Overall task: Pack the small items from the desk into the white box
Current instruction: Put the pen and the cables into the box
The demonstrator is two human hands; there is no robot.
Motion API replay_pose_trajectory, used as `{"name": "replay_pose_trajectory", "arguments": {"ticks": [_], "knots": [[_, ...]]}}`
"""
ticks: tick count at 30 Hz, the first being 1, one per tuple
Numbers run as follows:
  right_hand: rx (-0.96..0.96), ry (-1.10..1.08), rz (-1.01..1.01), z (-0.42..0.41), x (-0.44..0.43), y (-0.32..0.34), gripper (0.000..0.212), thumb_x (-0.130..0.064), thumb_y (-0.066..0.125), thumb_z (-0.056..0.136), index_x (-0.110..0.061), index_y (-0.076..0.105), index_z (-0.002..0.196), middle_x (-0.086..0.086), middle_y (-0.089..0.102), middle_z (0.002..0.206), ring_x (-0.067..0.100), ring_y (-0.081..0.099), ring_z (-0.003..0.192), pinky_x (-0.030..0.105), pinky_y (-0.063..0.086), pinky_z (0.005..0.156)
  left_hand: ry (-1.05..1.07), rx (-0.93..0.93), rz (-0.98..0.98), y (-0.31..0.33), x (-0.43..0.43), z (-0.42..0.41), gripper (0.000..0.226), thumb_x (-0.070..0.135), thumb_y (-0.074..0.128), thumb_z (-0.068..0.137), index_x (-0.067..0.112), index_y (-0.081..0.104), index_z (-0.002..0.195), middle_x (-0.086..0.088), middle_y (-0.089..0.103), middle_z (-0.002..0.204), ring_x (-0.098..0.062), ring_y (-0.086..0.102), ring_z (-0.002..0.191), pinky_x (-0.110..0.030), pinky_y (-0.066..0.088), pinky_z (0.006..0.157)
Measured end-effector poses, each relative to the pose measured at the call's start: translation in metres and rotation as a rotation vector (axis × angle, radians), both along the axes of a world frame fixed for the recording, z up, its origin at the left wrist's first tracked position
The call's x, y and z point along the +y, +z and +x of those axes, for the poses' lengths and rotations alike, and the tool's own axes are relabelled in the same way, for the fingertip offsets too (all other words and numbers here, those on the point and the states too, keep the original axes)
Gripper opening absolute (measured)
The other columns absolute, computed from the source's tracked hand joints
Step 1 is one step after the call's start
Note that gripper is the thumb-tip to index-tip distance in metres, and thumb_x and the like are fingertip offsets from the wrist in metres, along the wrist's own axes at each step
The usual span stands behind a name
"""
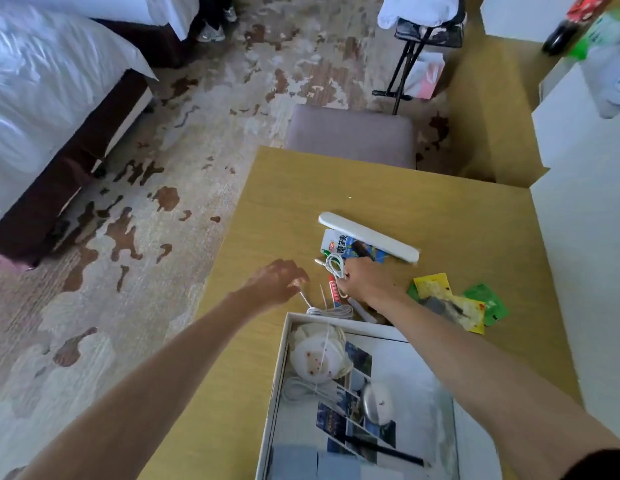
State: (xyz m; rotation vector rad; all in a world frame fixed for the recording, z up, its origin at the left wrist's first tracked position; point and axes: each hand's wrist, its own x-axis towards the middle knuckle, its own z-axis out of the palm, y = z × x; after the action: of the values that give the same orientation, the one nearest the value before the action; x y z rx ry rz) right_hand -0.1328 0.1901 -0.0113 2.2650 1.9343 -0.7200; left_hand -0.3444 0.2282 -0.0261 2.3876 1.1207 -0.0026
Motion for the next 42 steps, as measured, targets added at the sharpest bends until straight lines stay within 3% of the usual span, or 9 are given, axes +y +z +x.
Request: {"name": "replay_pose_trajectory", "arguments": {"ticks": [4,8,15,20,25,30,35,37,42], "knots": [[-0.102,0.006,0.077,-0.004,0.012,-0.012,0.038,-0.049,0.062,0.083,-0.017,0.050,0.068,0.002,0.056,0.068,0.025,0.060,0.068,0.029,0.041,0.058,-0.366,0.049,0.054,-0.022,0.008,0.016,0.033,0.044,0.056,0.088,0.028,0.060,0.117,0.003,0.062,0.118,-0.017,0.052,0.111,-0.036,0.047,0.092],[-0.013,-0.048,0.059,0.003,0.015,-0.021,0.036,-0.044,0.063,0.079,-0.014,0.056,0.059,-0.001,0.055,0.053,0.021,0.058,0.056,0.025,0.027,0.043,-0.452,0.012,-0.022,-0.036,0.008,0.035,0.043,0.061,0.050,0.084,0.028,0.064,0.109,0.004,0.063,0.114,-0.016,0.051,0.106,-0.033,0.044,0.088],[0.328,-0.349,0.065,0.030,0.000,-0.004,0.023,-0.043,0.071,0.076,-0.021,0.068,0.071,-0.007,0.068,0.069,0.007,0.062,0.065,0.030,0.047,0.056,-0.531,-0.030,-0.112,-0.038,0.005,0.060,0.032,0.055,0.057,0.083,0.027,0.066,0.096,0.004,0.064,0.109,-0.016,0.055,0.104,-0.026,0.042,0.076],[0.634,-0.491,0.161,0.050,-0.031,0.021,0.013,-0.036,0.075,0.078,-0.026,0.071,0.073,-0.008,0.069,0.070,-0.004,0.059,0.058,0.011,0.042,0.053,-0.417,0.039,-0.290,-0.028,0.006,0.058,0.025,0.042,0.058,0.087,0.020,0.064,0.097,-0.002,0.062,0.107,-0.018,0.055,0.100,-0.030,0.046,0.083],[0.964,-0.549,0.291,0.057,-0.074,0.064,0.010,-0.026,0.080,0.076,-0.028,0.072,0.070,-0.005,0.073,0.073,0.000,0.064,0.066,0.011,0.049,0.060,-0.130,-0.146,-0.303,0.013,0.003,0.036,0.021,0.028,0.051,0.095,0.010,0.061,0.101,-0.010,0.065,0.103,-0.005,0.052,0.071,-0.015,0.036,0.056],[1.222,-0.408,0.309,0.044,-0.132,0.101,0.015,-0.012,0.080,0.075,-0.024,0.070,0.071,-0.001,0.069,0.073,0.011,0.064,0.068,0.021,0.053,0.067,0.088,-0.321,-0.113,0.083,-0.028,0.008,0.013,0.026,0.060,0.091,0.020,0.053,0.081,0.018,0.056,0.076,0.019,0.052,0.061,-0.001,0.038,0.052],[1.058,-0.164,0.143,0.008,-0.189,0.088,0.018,-0.019,0.085,0.071,-0.021,0.067,0.070,-0.006,0.074,0.087,0.006,0.068,0.081,0.018,0.051,0.070,0.170,-0.460,0.071,0.128,-0.090,-0.029,0.017,0.029,0.063,0.088,0.012,0.058,0.084,0.013,0.064,0.078,0.010,0.058,0.062,-0.004,0.040,0.052],[0.903,-0.071,0.101,-0.012,-0.202,0.073,0.019,-0.026,0.083,0.071,-0.021,0.065,0.071,-0.005,0.073,0.088,0.004,0.065,0.074,0.018,0.046,0.066,0.182,-0.463,0.090,0.136,-0.117,-0.043,0.022,0.037,0.061,0.087,0.015,0.059,0.087,0.012,0.066,0.081,0.004,0.061,0.069,-0.006,0.042,0.056],[0.495,0.105,0.231,-0.059,-0.210,0.036,0.018,-0.036,0.075,0.076,-0.021,0.064,0.076,-0.006,0.069,0.088,0.010,0.057,0.082,0.029,0.044,0.070,0.180,-0.466,0.134,0.133,-0.168,-0.068,0.014,0.038,0.065,0.082,0.026,0.061,0.087,0.020,0.064,0.082,0.006,0.059,0.080,-0.003,0.039,0.066]]}}
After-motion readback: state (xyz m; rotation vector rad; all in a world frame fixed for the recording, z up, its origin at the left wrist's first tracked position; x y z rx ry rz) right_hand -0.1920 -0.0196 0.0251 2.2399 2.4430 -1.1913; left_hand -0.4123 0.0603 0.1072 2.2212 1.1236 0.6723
